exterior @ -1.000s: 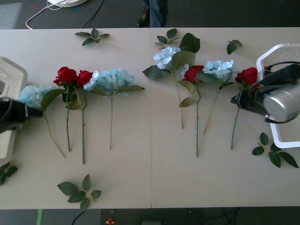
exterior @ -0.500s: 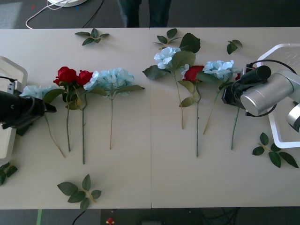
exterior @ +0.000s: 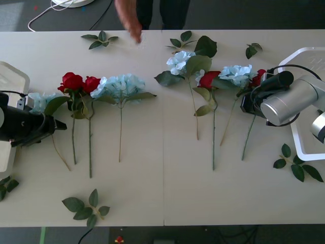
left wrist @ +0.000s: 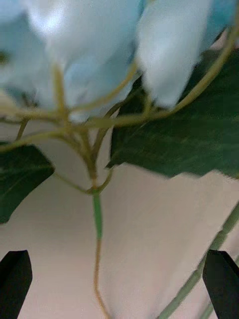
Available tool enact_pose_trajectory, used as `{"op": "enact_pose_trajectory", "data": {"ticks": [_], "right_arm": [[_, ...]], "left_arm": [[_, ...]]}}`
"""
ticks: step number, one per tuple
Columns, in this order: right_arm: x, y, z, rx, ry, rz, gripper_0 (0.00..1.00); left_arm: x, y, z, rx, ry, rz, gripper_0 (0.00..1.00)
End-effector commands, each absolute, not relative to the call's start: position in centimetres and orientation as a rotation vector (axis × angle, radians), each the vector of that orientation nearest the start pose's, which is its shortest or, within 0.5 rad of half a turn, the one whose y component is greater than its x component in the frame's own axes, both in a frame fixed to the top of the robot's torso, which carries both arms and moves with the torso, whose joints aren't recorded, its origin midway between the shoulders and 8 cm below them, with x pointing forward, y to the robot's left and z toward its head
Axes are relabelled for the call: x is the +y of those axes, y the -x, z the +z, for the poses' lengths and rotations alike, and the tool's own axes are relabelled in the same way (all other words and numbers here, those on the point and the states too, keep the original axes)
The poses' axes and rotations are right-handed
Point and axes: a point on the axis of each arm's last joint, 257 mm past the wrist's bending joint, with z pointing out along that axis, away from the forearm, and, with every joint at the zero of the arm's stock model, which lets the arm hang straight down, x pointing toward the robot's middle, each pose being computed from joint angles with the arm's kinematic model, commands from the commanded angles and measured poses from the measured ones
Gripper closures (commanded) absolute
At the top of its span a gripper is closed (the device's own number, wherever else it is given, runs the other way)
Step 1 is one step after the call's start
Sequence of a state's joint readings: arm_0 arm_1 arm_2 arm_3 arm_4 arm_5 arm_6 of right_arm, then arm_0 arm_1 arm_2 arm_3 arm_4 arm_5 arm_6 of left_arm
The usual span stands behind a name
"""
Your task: Place the red flowers into the right box and the blue flowers into the left box. If a person shows an open palm, hand one flower to the person first, then continue sorting.
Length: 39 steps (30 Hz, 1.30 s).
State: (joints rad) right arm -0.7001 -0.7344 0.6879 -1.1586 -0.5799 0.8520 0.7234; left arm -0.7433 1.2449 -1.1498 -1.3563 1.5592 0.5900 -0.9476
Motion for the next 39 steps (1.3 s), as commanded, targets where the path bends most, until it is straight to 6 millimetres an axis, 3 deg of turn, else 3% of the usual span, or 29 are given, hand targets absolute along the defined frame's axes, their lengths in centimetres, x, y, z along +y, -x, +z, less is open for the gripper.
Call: {"op": "enact_pose_trajectory", "data": {"ticks": [1,7,13,15,24,32,39], "right_arm": [[-30.2,-61.2,-28.5,2.372,-0.305,0.043,1.0],[-30.0,-60.8,-25.2,2.316,-0.239,0.086,1.0],[-28.4,-59.8,-18.9,2.137,-0.07,0.192,1.0],[-26.9,-59.4,-15.6,2.029,0.018,0.244,1.0],[-20.4,-57.0,-4.2,1.614,0.274,0.417,1.0],[-14.4,-55.6,2.9,1.33,0.422,0.472,1.0],[-9.7,-54.9,6.3,1.211,0.479,0.489,1.0]], "left_arm": [[37.6,-48.7,-32.2,2.626,0.552,-0.356,0.0],[37.7,-48.5,-32.4,2.632,0.552,-0.351,0.0],[37.7,-48.5,-32.4,2.632,0.552,-0.351,0.0],[37.7,-48.5,-32.4,2.632,0.552,-0.351,0.0],[37.7,-48.5,-32.4,2.632,0.552,-0.351,0.0],[37.7,-48.5,-32.4,2.632,0.552,-0.351,0.0],[37.7,-48.5,-32.4,2.632,0.552,-0.351,0.0]]}}
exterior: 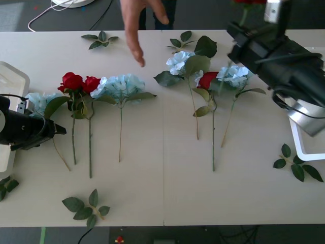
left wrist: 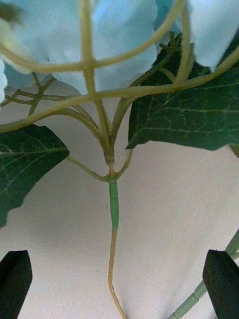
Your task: Place the red flowers into the right box and the blue flowers into the left box. If a person shows an open palm, hand one flower to the person first, then continue sorting.
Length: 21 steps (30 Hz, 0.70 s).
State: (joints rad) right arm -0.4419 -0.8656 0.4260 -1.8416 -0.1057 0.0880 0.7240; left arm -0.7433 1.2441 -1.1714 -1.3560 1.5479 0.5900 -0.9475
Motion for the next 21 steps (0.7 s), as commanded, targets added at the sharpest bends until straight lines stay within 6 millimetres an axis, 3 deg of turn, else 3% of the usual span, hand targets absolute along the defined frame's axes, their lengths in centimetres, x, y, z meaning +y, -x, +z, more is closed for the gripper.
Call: {"op": "enact_pose_trajectory", "data": {"ticks": [1,5,11,21], "right_arm": [[-8.8,-54.7,6.8,1.198,0.483,0.506,1.0],[-6.0,-54.5,7.8,1.173,0.49,0.557,1.0],[-3.7,-55.2,8.9,1.149,0.507,0.563,1.0],[-2.2,-56.4,9.4,1.142,0.514,0.558,1.0]], "left_arm": [[37.7,-48.5,-32.4,2.632,0.552,-0.351,0.0],[37.7,-48.5,-32.4,2.632,0.552,-0.351,0.0],[37.7,-48.5,-32.4,2.632,0.552,-0.351,0.0],[37.7,-48.5,-32.4,2.632,0.552,-0.351,0.0]]}}
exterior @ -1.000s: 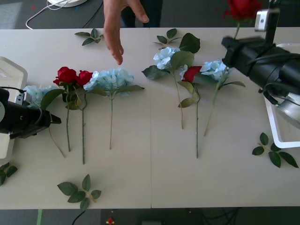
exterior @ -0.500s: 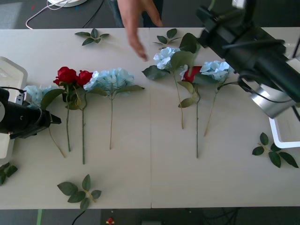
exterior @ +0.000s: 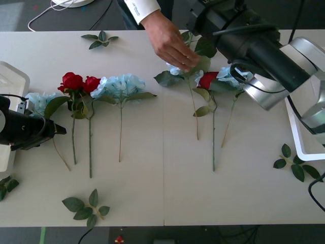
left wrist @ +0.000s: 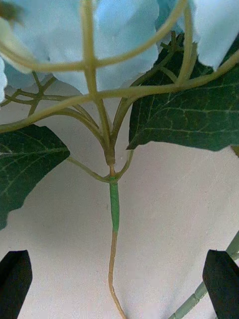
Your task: Place the red flowers into the right box and the blue flowers into the left box. If a person shows an open palm, hand one flower to the person first, then continue sorting.
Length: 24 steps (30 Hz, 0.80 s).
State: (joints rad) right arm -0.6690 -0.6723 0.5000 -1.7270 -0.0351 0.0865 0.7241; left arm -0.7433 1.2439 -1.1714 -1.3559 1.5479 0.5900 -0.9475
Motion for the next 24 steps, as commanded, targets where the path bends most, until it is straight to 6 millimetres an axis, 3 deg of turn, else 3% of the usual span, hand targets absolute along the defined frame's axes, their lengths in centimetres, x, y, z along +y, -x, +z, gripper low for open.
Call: {"op": "enact_pose_trajectory", "data": {"ticks": [1,4,5,6,7,9,24], "right_arm": [[-2.1,-56.4,9.4,1.143,0.513,0.561,1.0],[-2.1,-56.4,9.3,1.145,0.512,0.564,1.0],[-2.1,-56.4,9.3,1.145,0.512,0.564,0.95],[-2.0,-56.3,9.2,1.148,0.513,0.566,0.63],[-2.0,-56.3,9.2,1.149,0.51,0.572,0.39],[-2.0,-56.3,9.2,1.15,0.51,0.572,0.0],[-3.1,-56.7,7.8,1.188,0.509,0.555,0.0]], "left_arm": [[37.7,-48.5,-32.4,2.632,0.552,-0.351,0.0],[37.7,-48.5,-32.4,2.632,0.552,-0.351,0.0],[37.7,-48.5,-32.4,2.632,0.552,-0.351,0.0],[37.7,-48.5,-32.4,2.632,0.552,-0.351,0.0],[37.7,-48.5,-32.4,2.632,0.552,-0.351,0.0],[37.7,-48.5,-32.4,2.632,0.552,-0.351,0.0],[37.7,-48.5,-32.4,2.632,0.552,-0.351,0.0]]}}
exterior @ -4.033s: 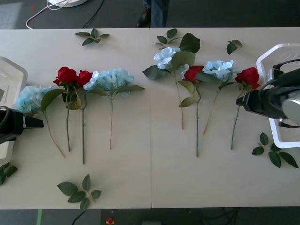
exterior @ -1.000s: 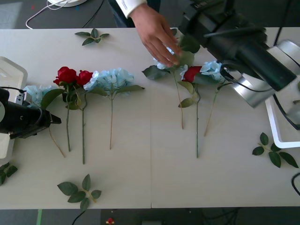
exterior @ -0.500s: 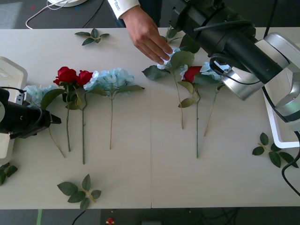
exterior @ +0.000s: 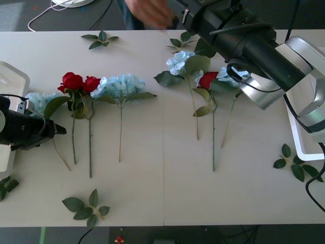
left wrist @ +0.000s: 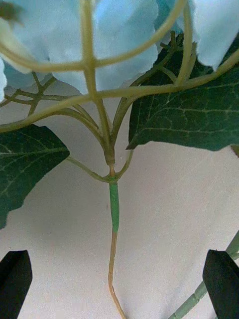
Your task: Place the red flowers into the right box and the blue flowers into the left box. If a person shows an open palm, hand one flower to the person first, then continue sorting.
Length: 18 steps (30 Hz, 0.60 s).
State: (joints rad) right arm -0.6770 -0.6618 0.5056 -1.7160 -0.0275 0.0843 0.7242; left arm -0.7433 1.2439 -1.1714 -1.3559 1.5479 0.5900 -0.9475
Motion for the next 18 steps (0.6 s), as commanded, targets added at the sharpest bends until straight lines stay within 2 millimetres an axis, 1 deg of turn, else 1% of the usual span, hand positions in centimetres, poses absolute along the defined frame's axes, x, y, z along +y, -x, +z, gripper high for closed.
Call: {"op": "enact_pose_trajectory", "data": {"ticks": [1,3,4,5,7,8,10,11,12,13,14,15,16,17,18], "right_arm": [[-3.4,-56.7,7.5,1.195,0.506,0.554,0.0],[-4.6,-56.6,6.0,1.251,0.486,0.536,0.0],[-4.9,-56.5,5.6,1.272,0.477,0.535,0.0],[-6.0,-56.2,4.4,1.332,0.45,0.524,0.0],[-7.2,-55.7,3.1,1.401,0.411,0.516,0.0],[-8.7,-55.2,1.9,1.47,0.373,0.495,0.0],[-10.2,-54.6,0.4,1.545,0.334,0.47,0.0],[-11.8,-54.0,-0.8,1.61,0.298,0.446,0.0],[-13.3,-53.5,-2.1,1.672,0.264,0.42,0.0],[-14.1,-53.2,-2.9,1.708,0.244,0.405,0.0],[-15.8,-52.5,-4.6,1.786,0.202,0.376,0.0],[-16.9,-52.0,-5.8,1.838,0.176,0.359,0.0],[-17.6,-51.6,-6.6,1.87,0.157,0.345,0.0],[-19.5,-50.9,-8.4,1.947,0.114,0.308,0.0],[-20.1,-50.5,-9.2,1.979,0.096,0.3,0.0]], "left_arm": [[37.7,-48.5,-32.4,2.632,0.552,-0.351,0.0],[37.7,-48.5,-32.4,2.632,0.552,-0.351,0.0],[37.7,-48.5,-32.4,2.632,0.552,-0.351,0.0],[37.7,-48.5,-32.4,2.632,0.552,-0.351,0.0],[37.7,-48.5,-32.4,2.632,0.552,-0.351,0.0],[37.7,-48.5,-32.4,2.632,0.552,-0.351,0.0],[37.7,-48.5,-32.4,2.632,0.552,-0.351,0.0],[37.1,-47.2,-34.2,2.666,0.55,-0.354,0.0],[37.0,-47.0,-34.5,2.672,0.548,-0.355,0.0],[36.8,-46.9,-34.6,2.675,0.543,-0.357,0.0],[36.6,-47.4,-34.1,2.662,0.533,-0.361,0.0],[36.6,-47.4,-34.1,2.662,0.533,-0.361,0.0],[36.6,-47.6,-34.0,2.659,0.53,-0.362,0.0],[36.5,-47.6,-33.9,2.658,0.538,-0.368,0.0],[36.5,-47.6,-33.9,2.657,0.54,-0.368,0.0]]}}
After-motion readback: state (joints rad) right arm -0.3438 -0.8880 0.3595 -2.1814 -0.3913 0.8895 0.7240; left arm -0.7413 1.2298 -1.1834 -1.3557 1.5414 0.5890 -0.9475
